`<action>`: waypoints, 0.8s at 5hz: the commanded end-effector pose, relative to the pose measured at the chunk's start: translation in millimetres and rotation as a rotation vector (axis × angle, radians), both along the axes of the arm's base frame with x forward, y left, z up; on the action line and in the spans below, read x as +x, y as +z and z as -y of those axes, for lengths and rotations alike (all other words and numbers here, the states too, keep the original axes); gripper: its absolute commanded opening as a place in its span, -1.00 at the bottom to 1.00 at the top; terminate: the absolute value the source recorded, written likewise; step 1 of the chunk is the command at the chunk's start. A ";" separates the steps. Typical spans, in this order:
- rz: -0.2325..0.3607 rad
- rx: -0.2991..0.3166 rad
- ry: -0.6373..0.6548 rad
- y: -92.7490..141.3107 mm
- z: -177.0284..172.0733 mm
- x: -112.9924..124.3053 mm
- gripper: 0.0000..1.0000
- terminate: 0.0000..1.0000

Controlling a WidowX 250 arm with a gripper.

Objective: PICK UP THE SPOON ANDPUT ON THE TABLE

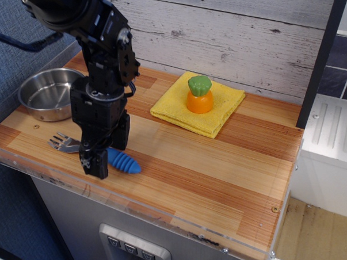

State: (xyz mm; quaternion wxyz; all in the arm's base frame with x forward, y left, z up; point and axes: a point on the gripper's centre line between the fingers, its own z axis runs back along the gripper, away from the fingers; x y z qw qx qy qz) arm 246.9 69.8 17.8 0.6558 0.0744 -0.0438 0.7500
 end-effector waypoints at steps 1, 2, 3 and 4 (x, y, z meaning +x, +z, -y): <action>0.162 0.020 -0.059 39.6 10.0 13.7 1.00 -1.00; 0.214 0.055 -0.104 64.1 11.7 19.8 1.00 -1.00; 0.251 0.055 -0.107 82.9 16.8 20.1 1.00 -1.00; 0.301 0.048 -0.138 108.7 24.9 27.0 1.00 -1.00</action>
